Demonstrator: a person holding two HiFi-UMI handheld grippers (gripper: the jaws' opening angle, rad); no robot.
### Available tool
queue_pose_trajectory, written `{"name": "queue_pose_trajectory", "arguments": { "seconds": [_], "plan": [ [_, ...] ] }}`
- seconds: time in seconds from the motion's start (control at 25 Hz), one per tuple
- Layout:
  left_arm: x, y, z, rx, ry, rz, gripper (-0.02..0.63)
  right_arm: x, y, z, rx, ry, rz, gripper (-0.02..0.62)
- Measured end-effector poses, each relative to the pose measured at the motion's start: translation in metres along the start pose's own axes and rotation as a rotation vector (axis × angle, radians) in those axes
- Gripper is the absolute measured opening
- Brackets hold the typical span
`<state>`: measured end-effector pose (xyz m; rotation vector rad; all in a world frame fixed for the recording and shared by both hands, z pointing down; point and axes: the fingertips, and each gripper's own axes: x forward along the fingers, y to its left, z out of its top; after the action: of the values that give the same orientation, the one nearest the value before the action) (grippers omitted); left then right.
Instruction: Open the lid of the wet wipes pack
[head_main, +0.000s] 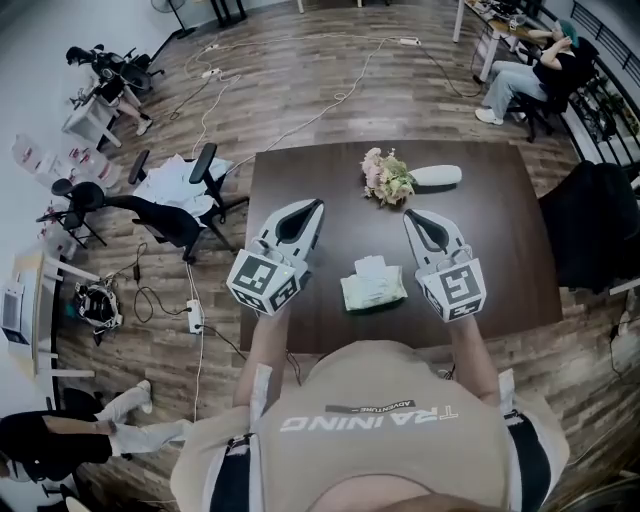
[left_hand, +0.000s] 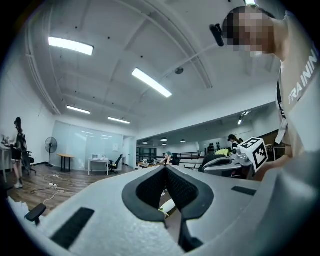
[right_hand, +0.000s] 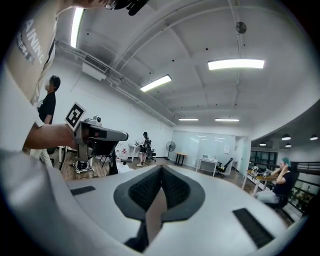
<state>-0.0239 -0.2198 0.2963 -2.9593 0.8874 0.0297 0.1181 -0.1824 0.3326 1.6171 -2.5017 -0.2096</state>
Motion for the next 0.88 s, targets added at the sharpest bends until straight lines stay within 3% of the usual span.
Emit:
{"name": "queue_pose_trajectory", "arguments": {
  "seconds": [0.36,0.6,0.72,0.88],
  "plan": [
    [0.009,0.002,0.016,0.012,-0.015,0.0,0.009,-0.016,-0.034,0.013,0.038,-0.024,-0.085,0.014],
    [-0.006,-0.001,0.003,0.031,-0.002,0.054,0.009,-0.029,-0.022,0.0,0.143,-0.052,-0.038,0.014],
    [-0.013,0.001,-0.004,0.004,-0.002,0.089,0.009,-0.03,-0.012,-0.006,0.149,-0.038,-0.012,0.014],
    [-0.017,-0.009,-0.014,-0.012,0.02,0.075,0.009,-0.033,-0.002,-0.004,0.108,-0.03,0.016,0.014]
  ]
}}
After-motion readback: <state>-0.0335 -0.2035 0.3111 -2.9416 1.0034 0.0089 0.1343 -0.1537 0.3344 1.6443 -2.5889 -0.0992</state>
